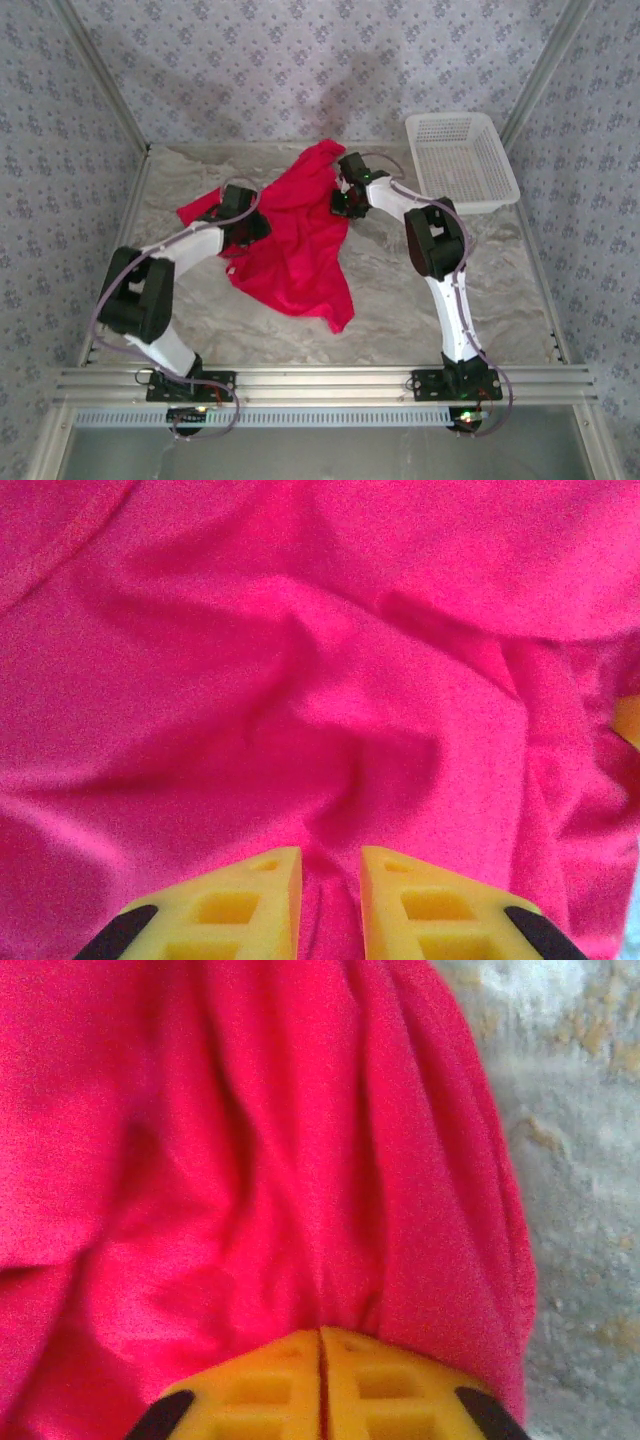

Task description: Fold the inside-out t-shirt

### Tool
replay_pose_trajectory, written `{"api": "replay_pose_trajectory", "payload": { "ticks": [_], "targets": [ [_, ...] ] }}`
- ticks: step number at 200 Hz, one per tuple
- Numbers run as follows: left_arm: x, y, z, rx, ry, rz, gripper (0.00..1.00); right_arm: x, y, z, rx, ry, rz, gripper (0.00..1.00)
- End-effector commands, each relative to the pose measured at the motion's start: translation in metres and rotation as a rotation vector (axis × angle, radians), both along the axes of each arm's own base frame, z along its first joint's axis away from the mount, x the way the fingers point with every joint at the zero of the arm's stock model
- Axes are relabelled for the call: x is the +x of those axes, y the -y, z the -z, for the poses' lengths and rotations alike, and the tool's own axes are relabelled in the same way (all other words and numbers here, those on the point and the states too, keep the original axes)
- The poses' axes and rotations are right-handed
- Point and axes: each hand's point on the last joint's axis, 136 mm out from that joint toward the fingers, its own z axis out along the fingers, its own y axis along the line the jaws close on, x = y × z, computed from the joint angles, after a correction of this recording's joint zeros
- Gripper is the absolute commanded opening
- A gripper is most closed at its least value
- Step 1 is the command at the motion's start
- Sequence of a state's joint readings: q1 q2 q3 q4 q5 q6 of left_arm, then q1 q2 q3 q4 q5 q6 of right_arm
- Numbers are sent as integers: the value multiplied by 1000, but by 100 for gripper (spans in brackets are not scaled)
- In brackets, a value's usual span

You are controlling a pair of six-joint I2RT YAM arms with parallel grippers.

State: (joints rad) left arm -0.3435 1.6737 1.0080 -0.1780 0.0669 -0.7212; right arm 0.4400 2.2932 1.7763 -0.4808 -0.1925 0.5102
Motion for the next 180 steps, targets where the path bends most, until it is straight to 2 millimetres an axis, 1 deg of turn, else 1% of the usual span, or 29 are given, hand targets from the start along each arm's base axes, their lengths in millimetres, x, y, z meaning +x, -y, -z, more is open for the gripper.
{"api": "replay_pose_trajectory", "payload": {
  "ticks": [1,18,26,35,43,47,52,54,58,61,65,73,83,87,88,92,95,96,99,104,109,112,114,123,128,136,149,159,180],
  "targets": [
    [15,-4,24,6,-68,29,20,-46,27,29,-103,-116,32,5],
    [29,-8,41,23,-113,32,19,-85,37,39,-156,-158,46,4],
    [35,-8,48,27,-129,35,19,-106,39,38,-185,-158,47,4],
    [44,-8,52,33,-138,38,18,-133,35,37,-207,-155,35,4],
    [51,-7,55,38,-145,41,18,-156,25,32,-208,-143,19,4],
    [55,-7,56,41,-147,44,18,-174,25,35,-224,-153,9,4],
    [59,-5,56,44,-150,48,18,-191,16,30,-229,-137,-23,4],
    [61,-5,56,46,-150,49,18,-193,15,30,-233,-137,-26,4],
    [65,-5,56,47,-148,52,18,-203,9,22,-240,-120,-45,4],
    [67,-4,56,49,-150,53,18,-207,6,20,-243,-113,-55,4],
    [70,-3,55,49,-149,55,18,-215,-3,10,-242,-91,-85,4],
    [76,-1,52,49,-146,63,18,-222,-11,-4,-245,-56,-116,7],
    [82,2,47,47,-143,78,18,-224,-16,-25,-250,-7,-130,13],
    [83,3,45,48,-142,84,18,-222,-14,-33,-258,12,-137,20],
    [84,3,44,47,-142,85,18,-222,-14,-33,-258,12,-137,20],
    [84,4,41,46,-141,91,18,-217,-11,-39,-267,32,-133,26],
    [85,4,38,44,-139,96,18,-212,-7,-43,-274,50,-130,35],
    [85,5,37,44,-136,97,18,-212,-7,-43,-274,50,-130,35],
    [85,5,35,43,-135,101,18,-204,-3,-46,-277,63,-123,41],
    [84,6,30,39,-129,107,18,-198,2,-49,-280,68,-104,45],
    [82,6,25,36,-122,112,18,-190,12,-48,-288,57,-73,47],
    [79,6,23,35,-120,115,18,-186,18,-45,-303,54,-88,49],
    [78,6,21,35,-118,118,18,-175,17,-54,-289,68,-78,50],
    [70,5,13,36,-107,128,19,-160,27,-55,-286,65,-51,52],
    [64,3,8,41,-101,132,19,-155,38,-53,-304,43,-33,52],
    [53,-1,1,51,-92,135,20,-147,48,-51,-308,35,-18,54],
    [31,-8,-8,69,-84,130,21,-136,53,-51,-294,31,-24,54],
    [15,-11,-14,69,-72,130,23,-127,52,-53,-295,46,-43,55],
    [-27,-9,-10,59,-87,144,25,-113,54,-56,-362,56,-88,63]
  ]
}}
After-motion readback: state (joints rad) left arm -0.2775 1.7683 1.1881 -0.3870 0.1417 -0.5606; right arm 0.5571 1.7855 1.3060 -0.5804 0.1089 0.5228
